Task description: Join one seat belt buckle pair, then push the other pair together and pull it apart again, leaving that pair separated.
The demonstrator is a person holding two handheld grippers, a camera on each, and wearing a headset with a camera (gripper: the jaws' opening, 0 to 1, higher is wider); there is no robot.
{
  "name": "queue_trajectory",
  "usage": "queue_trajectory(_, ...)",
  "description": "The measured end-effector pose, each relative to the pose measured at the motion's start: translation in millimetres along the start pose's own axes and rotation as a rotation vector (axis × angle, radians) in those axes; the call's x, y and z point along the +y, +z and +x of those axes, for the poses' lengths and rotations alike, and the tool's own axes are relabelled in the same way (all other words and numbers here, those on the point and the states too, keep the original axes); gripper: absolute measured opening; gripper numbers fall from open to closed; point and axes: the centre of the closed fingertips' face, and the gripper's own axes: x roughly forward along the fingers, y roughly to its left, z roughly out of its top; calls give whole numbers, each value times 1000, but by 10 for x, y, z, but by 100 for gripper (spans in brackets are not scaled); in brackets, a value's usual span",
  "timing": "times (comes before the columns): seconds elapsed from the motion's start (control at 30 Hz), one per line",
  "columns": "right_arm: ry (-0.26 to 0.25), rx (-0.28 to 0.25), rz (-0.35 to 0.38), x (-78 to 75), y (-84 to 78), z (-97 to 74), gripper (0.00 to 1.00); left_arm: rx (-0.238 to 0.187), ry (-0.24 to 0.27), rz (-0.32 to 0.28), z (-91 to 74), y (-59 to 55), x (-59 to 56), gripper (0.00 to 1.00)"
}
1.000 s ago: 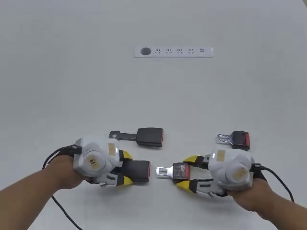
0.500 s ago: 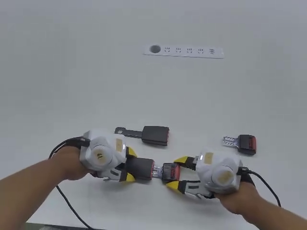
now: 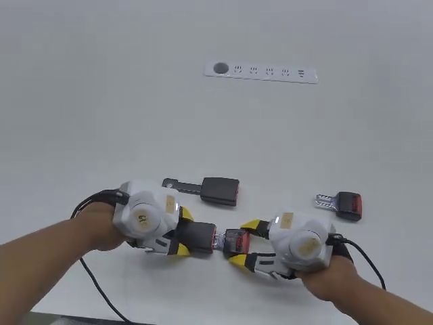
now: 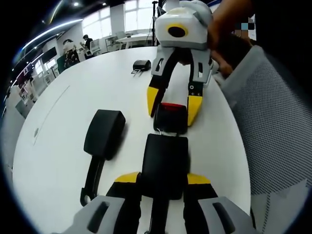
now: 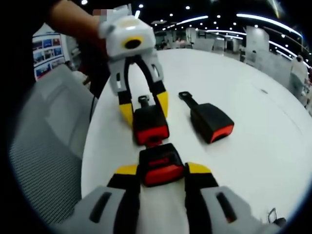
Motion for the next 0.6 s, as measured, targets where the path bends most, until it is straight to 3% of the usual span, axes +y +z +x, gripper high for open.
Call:
queue_trajectory(0.07, -4, -16, 35, 10, 73, 69, 35, 6, -2, 8, 2, 10, -2, 33)
queue_trajectory(0.13, -21, 16, -7, 13, 93, 116, 35, 11, -19, 5, 3, -8, -19, 34)
queue_trajectory(0.6, -12, 28, -12, 28, 97, 98, 35, 8, -32, 25, 6, -24, -3, 34)
